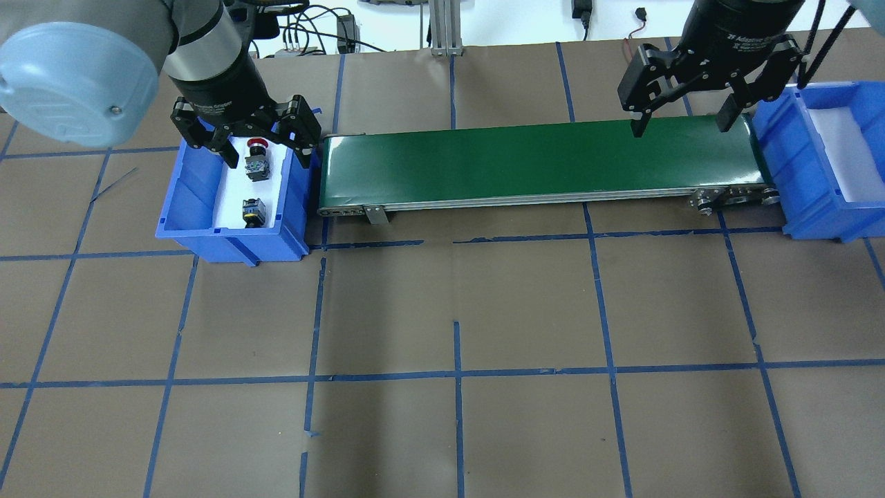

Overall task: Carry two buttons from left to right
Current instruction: 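Lower the left gripper into the blue bin and grasp the yellow-capped button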

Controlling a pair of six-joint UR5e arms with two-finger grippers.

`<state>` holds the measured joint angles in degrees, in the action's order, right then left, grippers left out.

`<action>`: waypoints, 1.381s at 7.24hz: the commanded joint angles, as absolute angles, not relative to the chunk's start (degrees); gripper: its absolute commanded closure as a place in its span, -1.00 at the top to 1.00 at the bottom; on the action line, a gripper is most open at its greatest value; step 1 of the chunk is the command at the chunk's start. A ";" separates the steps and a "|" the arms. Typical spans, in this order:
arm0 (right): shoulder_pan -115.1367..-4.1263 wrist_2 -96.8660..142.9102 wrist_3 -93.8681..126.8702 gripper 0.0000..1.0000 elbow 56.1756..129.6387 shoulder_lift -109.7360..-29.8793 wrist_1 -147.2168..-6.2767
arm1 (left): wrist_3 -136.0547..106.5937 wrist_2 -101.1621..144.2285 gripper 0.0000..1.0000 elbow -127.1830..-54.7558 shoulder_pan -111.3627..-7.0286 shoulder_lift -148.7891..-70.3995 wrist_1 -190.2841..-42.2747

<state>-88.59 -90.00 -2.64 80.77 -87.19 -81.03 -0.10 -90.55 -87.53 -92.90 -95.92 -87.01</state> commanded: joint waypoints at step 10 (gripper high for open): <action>-88.42 -90.00 -2.64 0.99 80.77 -87.10 -81.21 | 7.90 -90.62 1.00 -84.90 -79.02 -116.51 -77.37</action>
